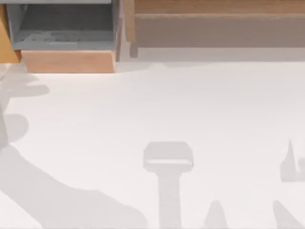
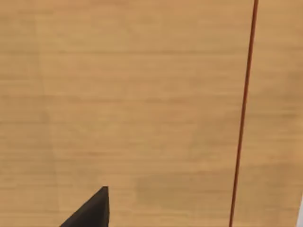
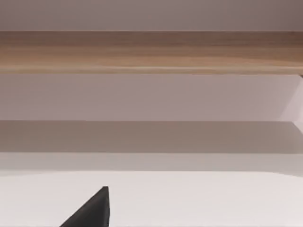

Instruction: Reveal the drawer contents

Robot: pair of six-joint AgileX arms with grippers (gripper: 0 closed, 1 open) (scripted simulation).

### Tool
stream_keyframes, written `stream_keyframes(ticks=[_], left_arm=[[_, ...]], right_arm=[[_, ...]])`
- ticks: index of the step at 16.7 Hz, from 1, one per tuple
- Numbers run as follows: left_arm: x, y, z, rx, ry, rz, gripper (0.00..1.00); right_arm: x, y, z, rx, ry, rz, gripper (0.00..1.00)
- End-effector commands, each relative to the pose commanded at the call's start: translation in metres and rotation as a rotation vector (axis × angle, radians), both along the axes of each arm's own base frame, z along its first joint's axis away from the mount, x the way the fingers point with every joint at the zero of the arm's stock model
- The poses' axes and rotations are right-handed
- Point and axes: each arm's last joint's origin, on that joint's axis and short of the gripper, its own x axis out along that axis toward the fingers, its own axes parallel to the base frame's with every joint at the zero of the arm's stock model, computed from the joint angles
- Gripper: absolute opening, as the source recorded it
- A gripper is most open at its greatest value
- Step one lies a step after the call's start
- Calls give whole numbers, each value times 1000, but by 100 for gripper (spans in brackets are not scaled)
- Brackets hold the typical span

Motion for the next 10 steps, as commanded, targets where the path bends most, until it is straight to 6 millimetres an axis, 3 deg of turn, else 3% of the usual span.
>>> stream_keyframes(ticks=[1, 10], left_arm=[[0, 0, 0, 0, 0, 0, 100], [0, 0, 0, 0, 0, 0, 32]], right_arm=[[0, 0, 0, 0, 0, 0, 100], [0, 0, 0, 0, 0, 0, 100]])
